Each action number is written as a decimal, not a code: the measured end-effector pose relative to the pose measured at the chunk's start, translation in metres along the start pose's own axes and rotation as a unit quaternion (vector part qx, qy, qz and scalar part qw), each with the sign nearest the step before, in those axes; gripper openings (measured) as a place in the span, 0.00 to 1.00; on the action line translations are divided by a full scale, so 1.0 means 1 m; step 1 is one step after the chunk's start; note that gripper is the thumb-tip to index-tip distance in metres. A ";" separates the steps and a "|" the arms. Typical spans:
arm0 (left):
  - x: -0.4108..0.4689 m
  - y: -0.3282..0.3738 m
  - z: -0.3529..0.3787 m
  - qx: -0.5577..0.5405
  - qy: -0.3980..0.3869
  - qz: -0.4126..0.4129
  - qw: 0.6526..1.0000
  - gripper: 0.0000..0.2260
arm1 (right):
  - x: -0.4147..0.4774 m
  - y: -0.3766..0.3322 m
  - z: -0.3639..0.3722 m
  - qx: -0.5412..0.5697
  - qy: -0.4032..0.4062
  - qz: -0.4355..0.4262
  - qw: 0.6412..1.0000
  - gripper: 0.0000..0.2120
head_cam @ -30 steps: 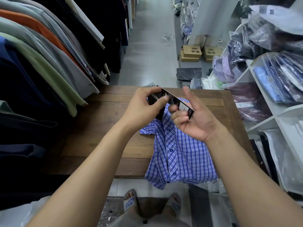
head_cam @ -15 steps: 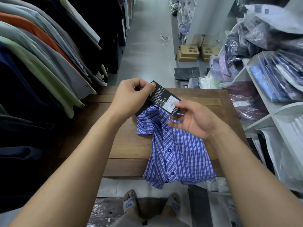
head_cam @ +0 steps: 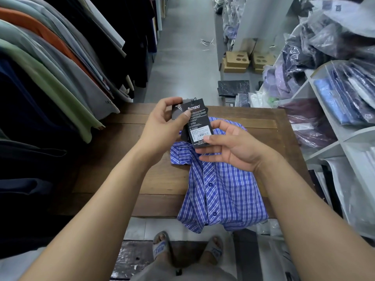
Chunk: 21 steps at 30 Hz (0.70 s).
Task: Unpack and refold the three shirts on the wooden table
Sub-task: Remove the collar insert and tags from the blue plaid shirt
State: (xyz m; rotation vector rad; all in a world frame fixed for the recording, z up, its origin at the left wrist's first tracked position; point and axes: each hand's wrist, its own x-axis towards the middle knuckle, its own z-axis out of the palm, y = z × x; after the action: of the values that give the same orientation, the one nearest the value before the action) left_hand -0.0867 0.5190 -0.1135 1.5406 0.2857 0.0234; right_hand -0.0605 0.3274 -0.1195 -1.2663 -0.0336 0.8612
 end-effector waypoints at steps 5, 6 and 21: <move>0.004 0.003 -0.005 -0.013 0.010 0.013 1.000 0.18 | 0.003 -0.001 -0.005 0.024 0.008 0.020 0.999 0.14; 0.005 0.004 -0.006 -0.027 0.010 0.012 1.000 0.20 | 0.004 -0.002 -0.006 0.025 0.014 0.018 0.999 0.13; 0.014 0.015 -0.018 -0.106 -0.123 -0.109 0.981 0.12 | 0.002 -0.005 -0.013 0.071 -0.059 -0.014 0.996 0.17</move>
State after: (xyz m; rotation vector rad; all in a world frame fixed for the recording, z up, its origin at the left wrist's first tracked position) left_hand -0.0747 0.5399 -0.1014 1.2789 0.2456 -0.2985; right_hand -0.0502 0.3183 -0.1208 -1.0786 -0.0826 0.8967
